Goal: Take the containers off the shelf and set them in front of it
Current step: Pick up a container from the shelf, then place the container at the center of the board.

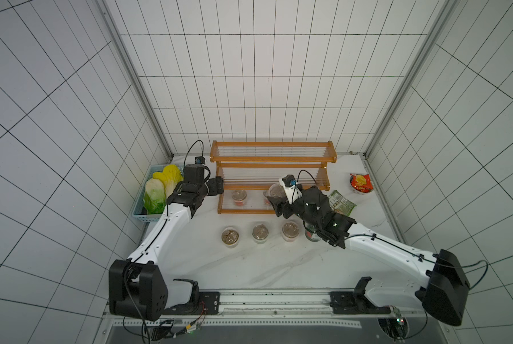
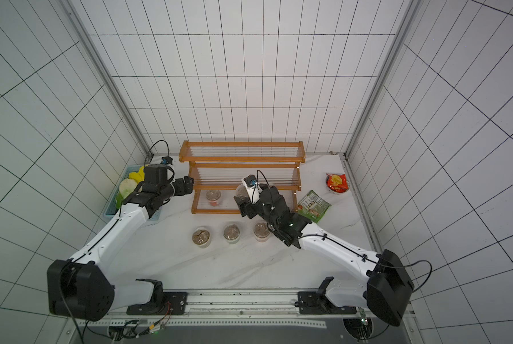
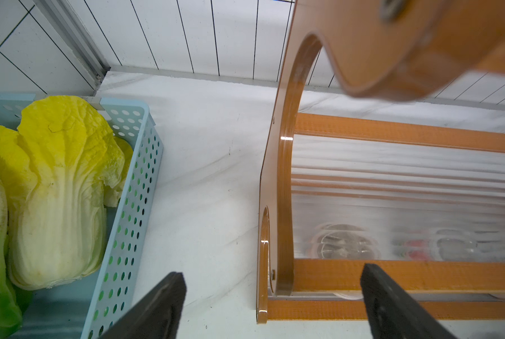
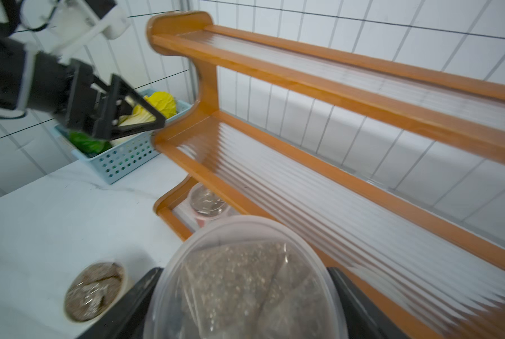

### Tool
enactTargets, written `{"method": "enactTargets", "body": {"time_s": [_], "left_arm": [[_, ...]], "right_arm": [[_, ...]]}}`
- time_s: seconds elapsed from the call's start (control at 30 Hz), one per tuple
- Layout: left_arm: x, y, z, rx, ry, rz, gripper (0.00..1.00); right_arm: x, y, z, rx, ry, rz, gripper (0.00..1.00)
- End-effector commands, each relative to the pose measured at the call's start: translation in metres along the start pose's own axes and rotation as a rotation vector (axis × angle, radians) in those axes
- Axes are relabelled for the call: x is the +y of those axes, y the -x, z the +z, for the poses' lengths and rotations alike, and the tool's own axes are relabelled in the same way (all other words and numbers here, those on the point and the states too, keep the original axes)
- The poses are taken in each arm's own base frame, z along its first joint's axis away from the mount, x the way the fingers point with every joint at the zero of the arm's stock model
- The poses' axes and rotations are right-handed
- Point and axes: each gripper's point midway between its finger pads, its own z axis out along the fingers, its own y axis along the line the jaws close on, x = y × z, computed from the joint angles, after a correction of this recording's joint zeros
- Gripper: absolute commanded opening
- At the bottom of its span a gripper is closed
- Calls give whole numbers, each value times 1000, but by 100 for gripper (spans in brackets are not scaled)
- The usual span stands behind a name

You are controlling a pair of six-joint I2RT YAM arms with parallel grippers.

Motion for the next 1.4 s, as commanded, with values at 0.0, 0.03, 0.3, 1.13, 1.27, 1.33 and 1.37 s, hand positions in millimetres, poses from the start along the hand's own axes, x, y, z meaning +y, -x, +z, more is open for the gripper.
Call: {"method": "enactTargets", "body": {"time_s": [0.0,0.03,0.3,1.13,1.27,1.33,1.37], "left_arm": [[-5,11,-12,-21,-30,9,98],[-5,11,-12,-20,-32,9,99],[-10,9,-15,-5,-56,6,98],[-9,-8,-23,17,-71,36,99],[-11,-7,-24,15,-81,35,99],[-12,-7,-24,15,-86,35,99],[-13,-7,-24,17,-92,36,98]], "right_arm": [[44,-13,-5,10,100,-40,84],[57,-16,-4,11,131,-47,84],[155,-56,12,41,380,-144,84],[268,-157,46,132,685,-270,84],[267,-168,42,155,688,-281,84],[267,-175,40,169,691,-288,86],[267,-178,39,173,691,-291,87]]}}
